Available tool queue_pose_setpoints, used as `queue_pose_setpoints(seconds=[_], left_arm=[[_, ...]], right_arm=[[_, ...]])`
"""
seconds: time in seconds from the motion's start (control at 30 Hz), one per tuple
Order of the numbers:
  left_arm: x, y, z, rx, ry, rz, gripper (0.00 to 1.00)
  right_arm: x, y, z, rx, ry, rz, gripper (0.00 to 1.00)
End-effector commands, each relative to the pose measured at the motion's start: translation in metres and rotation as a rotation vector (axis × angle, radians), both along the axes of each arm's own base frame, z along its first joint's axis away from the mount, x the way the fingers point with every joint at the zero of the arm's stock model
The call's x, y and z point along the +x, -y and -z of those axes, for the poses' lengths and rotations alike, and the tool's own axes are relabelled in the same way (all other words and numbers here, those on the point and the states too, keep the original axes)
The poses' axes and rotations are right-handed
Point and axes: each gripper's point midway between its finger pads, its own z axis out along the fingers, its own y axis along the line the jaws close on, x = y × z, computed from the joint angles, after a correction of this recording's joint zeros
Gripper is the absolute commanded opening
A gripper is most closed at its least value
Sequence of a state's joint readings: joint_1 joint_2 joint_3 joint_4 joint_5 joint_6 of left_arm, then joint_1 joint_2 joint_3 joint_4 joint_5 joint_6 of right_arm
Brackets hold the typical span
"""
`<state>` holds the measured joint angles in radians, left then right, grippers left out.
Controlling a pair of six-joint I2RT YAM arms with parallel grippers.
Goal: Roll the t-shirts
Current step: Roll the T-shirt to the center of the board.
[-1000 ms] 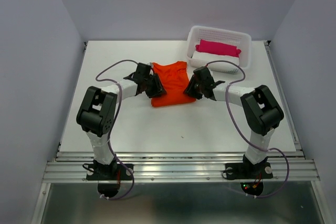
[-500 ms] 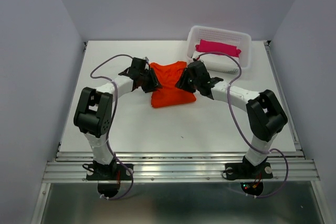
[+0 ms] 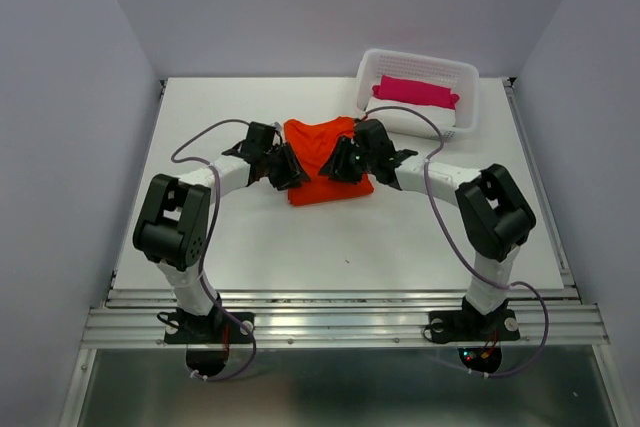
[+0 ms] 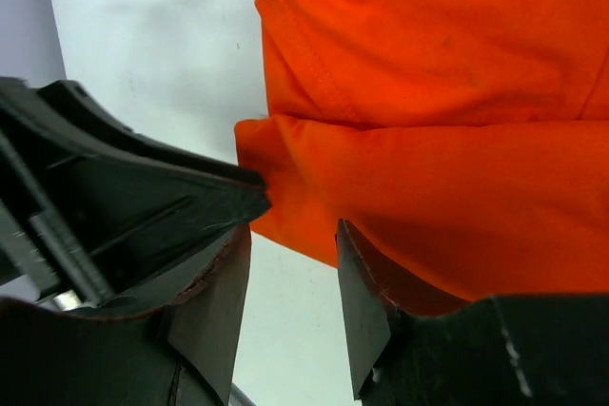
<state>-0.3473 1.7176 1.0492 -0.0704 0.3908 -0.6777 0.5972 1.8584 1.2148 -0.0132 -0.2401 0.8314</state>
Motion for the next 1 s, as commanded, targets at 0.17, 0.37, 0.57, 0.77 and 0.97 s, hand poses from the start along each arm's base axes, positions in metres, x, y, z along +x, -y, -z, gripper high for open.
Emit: queue_pose_setpoints(seconds=[0.17,0.37,0.57,0.77,0.97], left_arm=[[0.001,0.003,0.049,0.006,-0.075,-0.004,0.43],[-0.009,-0.005,0.062,0.041,-0.101,-0.009,0.43],[-0.017,-0.009,0.073,0.049,-0.131,-0.007,0.43],[-0.022,-0.011,0.076,0.056,-0.135,0.0,0.43],[-0.024,-0.011,0.073,0.055,-0.128,0.004,0.43]], right_arm=[[0.003,-0.008,0.045,-0.029,-0.073,-0.027,0.41],[0.014,0.055,0.074,-0.188,-0.103,0.116,0.34],[0.01,0.103,0.079,-0.321,-0.091,0.208,0.31],[0.01,0.14,0.077,-0.365,-0.084,0.304,0.3],[0.019,0.161,0.075,-0.41,-0.066,0.351,0.29]])
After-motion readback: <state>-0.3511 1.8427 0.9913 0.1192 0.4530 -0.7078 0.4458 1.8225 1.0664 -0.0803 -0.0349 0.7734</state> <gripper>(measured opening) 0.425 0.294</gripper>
